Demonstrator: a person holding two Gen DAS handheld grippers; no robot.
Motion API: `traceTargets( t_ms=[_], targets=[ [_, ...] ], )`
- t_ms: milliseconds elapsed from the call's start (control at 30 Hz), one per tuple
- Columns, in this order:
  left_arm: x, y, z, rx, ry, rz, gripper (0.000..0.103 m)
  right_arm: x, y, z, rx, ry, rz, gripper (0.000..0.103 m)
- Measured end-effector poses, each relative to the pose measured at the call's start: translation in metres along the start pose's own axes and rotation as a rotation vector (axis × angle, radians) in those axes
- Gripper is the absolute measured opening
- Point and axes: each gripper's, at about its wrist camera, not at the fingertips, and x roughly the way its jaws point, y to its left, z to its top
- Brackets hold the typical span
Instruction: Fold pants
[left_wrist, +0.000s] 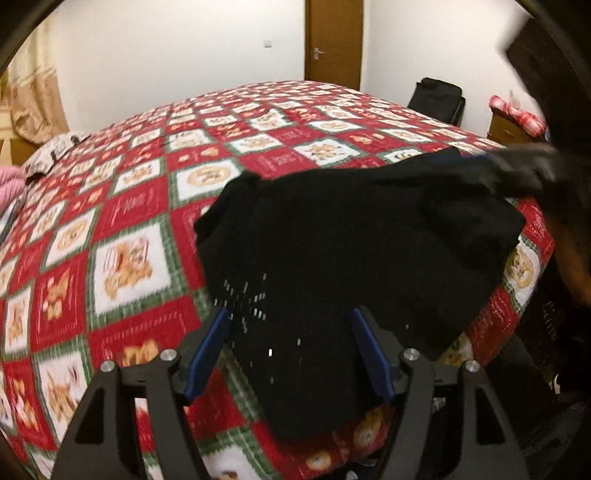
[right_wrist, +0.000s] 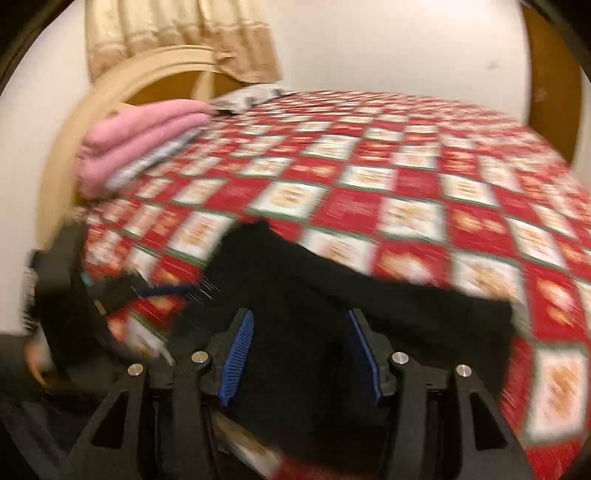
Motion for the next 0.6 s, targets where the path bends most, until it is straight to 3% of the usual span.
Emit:
traceTargets(
  t_ms=[200, 267, 367, 433, 467, 600],
  targets=[
    [0.008, 0.004, -0.004, -0.022, 0.008, -0.008, 0.080, 0.079, -0.004, 0.055, 0.061, 0.143, 0.166, 0.054],
    [0.011, 0.010, -0.006, -0.049, 0.018, -0.018, 0.086, 0.107, -0.001, 0.063, 0.078, 0.233, 0.235, 0.054],
    [0.012, 0.011, -0.008, -0.052, 0.012, -0.024, 0.087, 0.126, 0.010, 0.063, 0.037, 0.295, 0.241, 0.054],
    [0.013, 0.008, -0.009, -0.032, 0.009, -0.011, 0.087, 0.130, 0.012, 0.065, 0.036, 0.299, 0.239, 0.046],
    [0.013, 0.007, -0.009, -0.028, 0.008, -0.009, 0.088, 0.131, 0.012, 0.067, 0.041, 0.300, 0.232, 0.032],
    [0.013, 0.007, -0.009, -0.029, 0.000, -0.011, 0.088, 0.140, -0.002, 0.066, 0.151, 0.316, 0.195, 0.021]
  ],
)
